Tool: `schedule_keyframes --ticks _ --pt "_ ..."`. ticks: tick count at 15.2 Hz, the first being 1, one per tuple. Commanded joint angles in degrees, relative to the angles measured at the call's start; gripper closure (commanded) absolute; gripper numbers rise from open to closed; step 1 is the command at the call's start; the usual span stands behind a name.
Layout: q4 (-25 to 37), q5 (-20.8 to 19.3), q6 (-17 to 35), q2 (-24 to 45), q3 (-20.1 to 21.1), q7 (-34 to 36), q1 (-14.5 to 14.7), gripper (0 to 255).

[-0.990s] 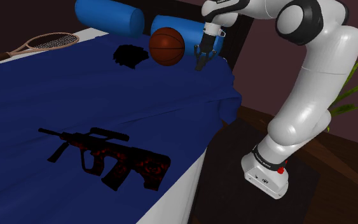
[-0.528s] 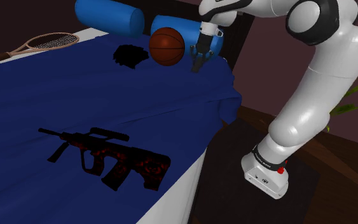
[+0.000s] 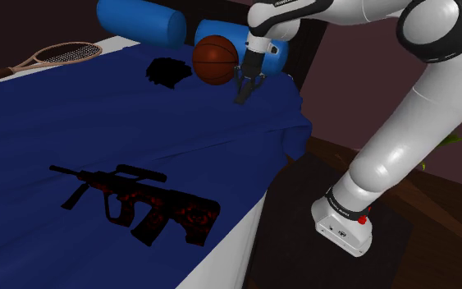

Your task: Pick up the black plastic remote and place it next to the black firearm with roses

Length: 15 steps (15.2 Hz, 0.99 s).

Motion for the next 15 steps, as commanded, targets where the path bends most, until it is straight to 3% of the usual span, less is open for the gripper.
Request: schedule_keyframes --ticks 1,15 --pt "-1.77 0.34 0.89 -1.39 1.22 2.33 1.33 255" --pt "-8.62 3.18 6.8 -6.45 11.34 19.72 10.85 255"
